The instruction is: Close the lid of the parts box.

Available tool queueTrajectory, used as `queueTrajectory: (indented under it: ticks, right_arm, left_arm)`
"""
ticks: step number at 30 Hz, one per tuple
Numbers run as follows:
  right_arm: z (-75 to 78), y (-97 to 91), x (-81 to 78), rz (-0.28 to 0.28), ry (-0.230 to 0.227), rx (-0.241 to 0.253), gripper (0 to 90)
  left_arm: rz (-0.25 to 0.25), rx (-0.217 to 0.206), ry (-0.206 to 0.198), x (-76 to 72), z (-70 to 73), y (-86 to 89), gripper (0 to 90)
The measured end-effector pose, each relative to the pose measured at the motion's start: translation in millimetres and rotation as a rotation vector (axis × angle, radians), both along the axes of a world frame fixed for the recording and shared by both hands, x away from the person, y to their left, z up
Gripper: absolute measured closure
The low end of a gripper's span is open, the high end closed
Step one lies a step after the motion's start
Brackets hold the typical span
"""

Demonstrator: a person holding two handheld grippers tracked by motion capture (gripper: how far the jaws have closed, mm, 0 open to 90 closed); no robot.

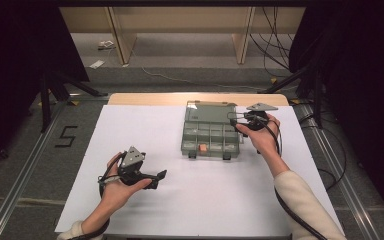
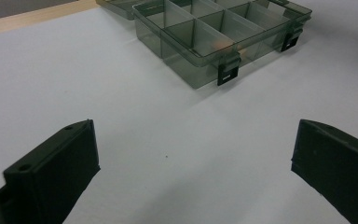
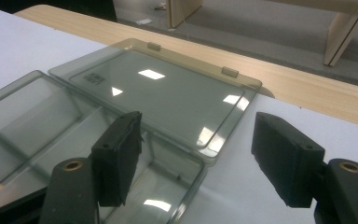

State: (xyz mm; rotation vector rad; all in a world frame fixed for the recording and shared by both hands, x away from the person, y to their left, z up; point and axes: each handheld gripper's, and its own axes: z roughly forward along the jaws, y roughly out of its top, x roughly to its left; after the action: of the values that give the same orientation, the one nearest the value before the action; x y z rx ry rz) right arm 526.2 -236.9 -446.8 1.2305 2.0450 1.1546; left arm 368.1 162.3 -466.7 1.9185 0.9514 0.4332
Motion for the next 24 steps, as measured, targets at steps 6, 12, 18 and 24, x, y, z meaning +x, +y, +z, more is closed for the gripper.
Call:
queueTrajectory:
  ticks: [6, 12, 18, 24]
  right_arm:
    - [-1.7, 1.8, 26.9, -0.056, 0.028, 0.003, 35.9]
    - [-6.3, 7.8, 50.0, -0.085, 0.070, -0.016, 40.9]
    - [-11.8, 12.0, 69.8, -0.119, 0.126, -0.046, 48.4]
    - [-18.9, 11.2, 81.9, -0.148, 0.178, -0.067, 58.9]
  left_arm:
    - [0.003, -0.003, 0.002, 0.6, -0.7, 0.3, 0.0]
    - [0.000, -0.005, 0.005, 0.4, -1.2, 0.4, 0.0]
    - [-0.001, -0.006, 0.005, 0.3, -1.1, 0.2, 0.0]
    - [-0.001, -0.007, 0.007, 0.7, -1.5, 0.4, 0.0]
